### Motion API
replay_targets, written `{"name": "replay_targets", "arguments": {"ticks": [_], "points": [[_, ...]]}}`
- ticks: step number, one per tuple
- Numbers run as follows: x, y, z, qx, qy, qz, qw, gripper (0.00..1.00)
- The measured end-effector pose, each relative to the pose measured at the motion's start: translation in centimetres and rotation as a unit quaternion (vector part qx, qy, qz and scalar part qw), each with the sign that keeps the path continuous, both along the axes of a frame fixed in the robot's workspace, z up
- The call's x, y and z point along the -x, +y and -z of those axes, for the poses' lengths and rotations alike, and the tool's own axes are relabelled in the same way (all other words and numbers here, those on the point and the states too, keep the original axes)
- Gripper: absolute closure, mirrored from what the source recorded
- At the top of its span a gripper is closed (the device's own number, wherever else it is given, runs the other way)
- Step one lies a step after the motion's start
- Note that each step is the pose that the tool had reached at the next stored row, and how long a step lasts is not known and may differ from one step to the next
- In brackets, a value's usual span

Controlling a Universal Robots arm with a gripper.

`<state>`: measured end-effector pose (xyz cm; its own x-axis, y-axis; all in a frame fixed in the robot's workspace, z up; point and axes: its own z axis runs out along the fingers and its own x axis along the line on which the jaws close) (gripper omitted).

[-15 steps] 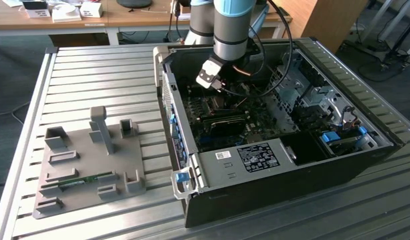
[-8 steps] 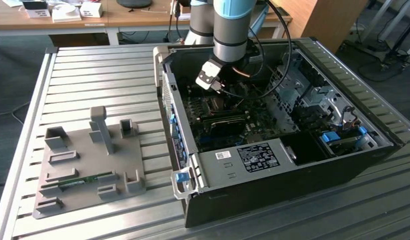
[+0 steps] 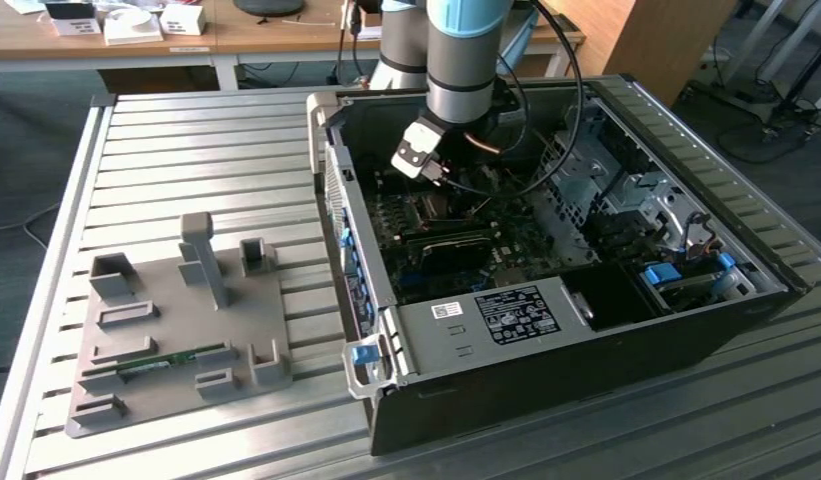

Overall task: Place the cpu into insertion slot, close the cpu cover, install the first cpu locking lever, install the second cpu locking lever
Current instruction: 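Place the cpu into insertion slot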

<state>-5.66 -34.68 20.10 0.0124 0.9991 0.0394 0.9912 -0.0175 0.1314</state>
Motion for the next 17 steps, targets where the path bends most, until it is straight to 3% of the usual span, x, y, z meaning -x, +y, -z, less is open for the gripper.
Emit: {"name": "replay_targets", "arguments": {"ticks": [17], "points": [[0.0,0.0,0.52,0.0001,0.0,0.0,1.0,0.46]]}}
